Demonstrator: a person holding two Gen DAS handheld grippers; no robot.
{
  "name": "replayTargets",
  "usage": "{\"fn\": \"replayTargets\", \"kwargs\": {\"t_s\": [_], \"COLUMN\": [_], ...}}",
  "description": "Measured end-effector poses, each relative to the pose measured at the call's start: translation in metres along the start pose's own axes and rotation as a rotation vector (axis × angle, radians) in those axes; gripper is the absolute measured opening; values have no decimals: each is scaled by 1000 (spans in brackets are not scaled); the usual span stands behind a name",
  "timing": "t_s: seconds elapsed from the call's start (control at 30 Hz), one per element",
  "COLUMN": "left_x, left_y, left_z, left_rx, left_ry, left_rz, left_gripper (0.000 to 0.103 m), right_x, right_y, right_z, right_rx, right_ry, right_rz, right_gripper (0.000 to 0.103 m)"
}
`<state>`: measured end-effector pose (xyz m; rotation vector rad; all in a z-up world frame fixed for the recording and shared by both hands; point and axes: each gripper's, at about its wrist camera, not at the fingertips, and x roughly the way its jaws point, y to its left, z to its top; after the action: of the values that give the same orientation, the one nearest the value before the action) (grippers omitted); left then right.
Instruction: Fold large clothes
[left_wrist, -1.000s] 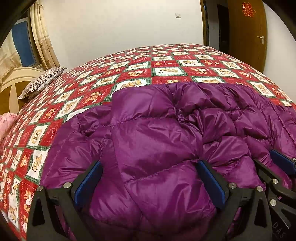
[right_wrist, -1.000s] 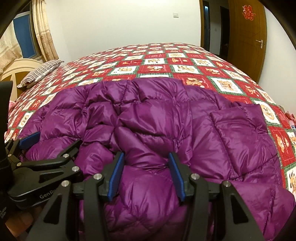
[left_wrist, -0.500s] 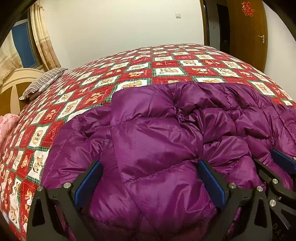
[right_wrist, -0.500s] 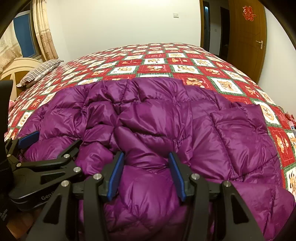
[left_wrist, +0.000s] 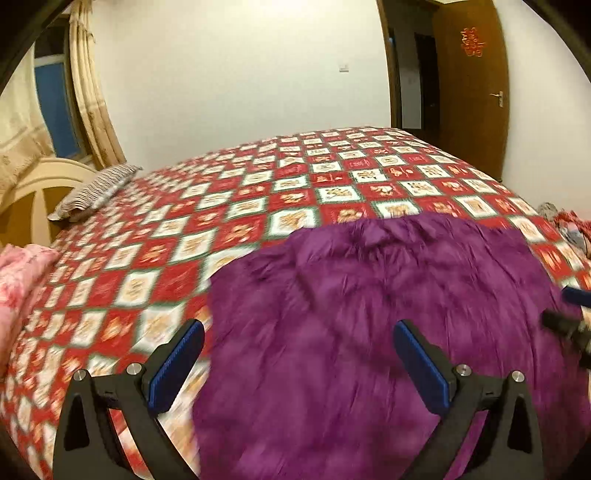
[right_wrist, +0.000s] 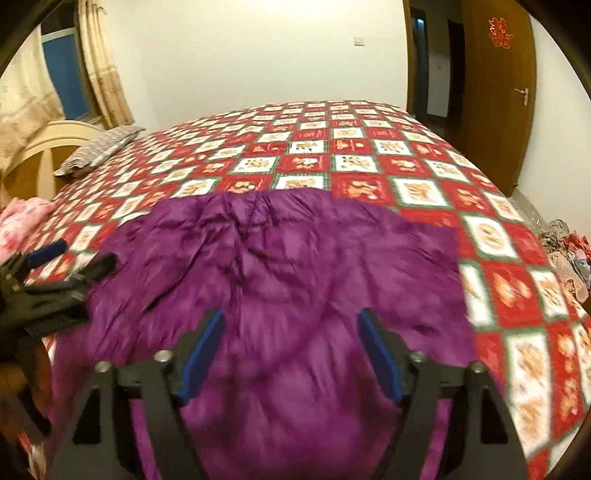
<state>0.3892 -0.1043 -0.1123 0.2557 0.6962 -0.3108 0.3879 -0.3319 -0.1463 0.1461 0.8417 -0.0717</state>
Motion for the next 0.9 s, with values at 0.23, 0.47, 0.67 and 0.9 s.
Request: {"fn": "replayTargets", "kwargs": {"t_s": [0.23,0.47,0.67,0.9], "left_x": [-57,-91,-96,-109], "left_y": [43,58,49,40], "left_z": [-123,-196,-225,-230], "left_rx": [-50,-150,-170,-138], "left_ry": [125,190,210,154], "left_rz": [14,14,-45,-125], "left_gripper": [102,102,102,42], "right_x": [-71,-114,-131,-132], "right_y": [-44,-57,-51,-31], "right_z": [-104,-191,-227,-238], "right_rx": [59,134,144,96], "right_ry": [81,135,133,117], "right_rz": [-65,-104,-93,-70], "right_gripper": [80,80,80,36]}}
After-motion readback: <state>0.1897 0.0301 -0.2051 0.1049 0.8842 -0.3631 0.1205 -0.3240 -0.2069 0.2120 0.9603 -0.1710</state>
